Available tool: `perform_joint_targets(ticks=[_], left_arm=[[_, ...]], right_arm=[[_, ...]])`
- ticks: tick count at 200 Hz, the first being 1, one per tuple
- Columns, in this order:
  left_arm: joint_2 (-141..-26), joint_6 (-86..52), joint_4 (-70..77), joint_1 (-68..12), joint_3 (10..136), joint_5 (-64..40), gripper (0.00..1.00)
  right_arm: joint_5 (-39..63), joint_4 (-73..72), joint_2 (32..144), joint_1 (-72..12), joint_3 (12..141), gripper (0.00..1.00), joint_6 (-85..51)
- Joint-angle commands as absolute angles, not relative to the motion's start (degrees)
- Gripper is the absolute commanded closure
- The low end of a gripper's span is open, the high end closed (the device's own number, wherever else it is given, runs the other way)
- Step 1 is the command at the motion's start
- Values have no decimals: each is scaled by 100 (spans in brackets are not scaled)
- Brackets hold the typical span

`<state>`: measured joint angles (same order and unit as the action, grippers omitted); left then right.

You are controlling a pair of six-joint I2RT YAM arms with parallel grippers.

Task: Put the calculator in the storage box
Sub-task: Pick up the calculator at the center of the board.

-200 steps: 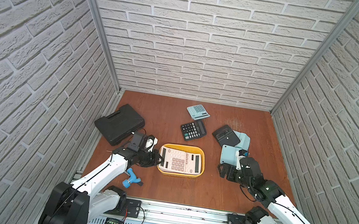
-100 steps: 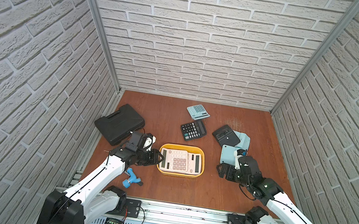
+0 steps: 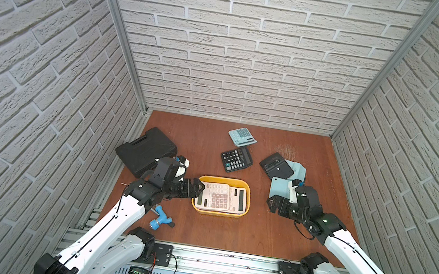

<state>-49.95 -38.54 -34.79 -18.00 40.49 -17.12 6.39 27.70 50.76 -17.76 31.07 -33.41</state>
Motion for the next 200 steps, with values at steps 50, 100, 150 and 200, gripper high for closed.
perform_joint_targets(ticks=[50, 100, 150, 200], left_arm=[[-6135, -3577, -2801, -2277, 4812, -1317, 2], [-7040, -3525, -2497, -2759, 5376, -1063, 2], [-8152, -3531, -2245, -3183, 6168, -1041, 2], [-9116, -3467, -2145, -3550, 6993, -1123, 2]], right_arm=[[2245, 1670, 6024, -316, 3300, 0, -3361], [2848, 1396, 6643, 912, 3379, 0, -3366], [3156, 1331, 7313, 1677, 3480, 2, -3119], [2859, 1223, 7550, 1713, 3361, 3, -3027]])
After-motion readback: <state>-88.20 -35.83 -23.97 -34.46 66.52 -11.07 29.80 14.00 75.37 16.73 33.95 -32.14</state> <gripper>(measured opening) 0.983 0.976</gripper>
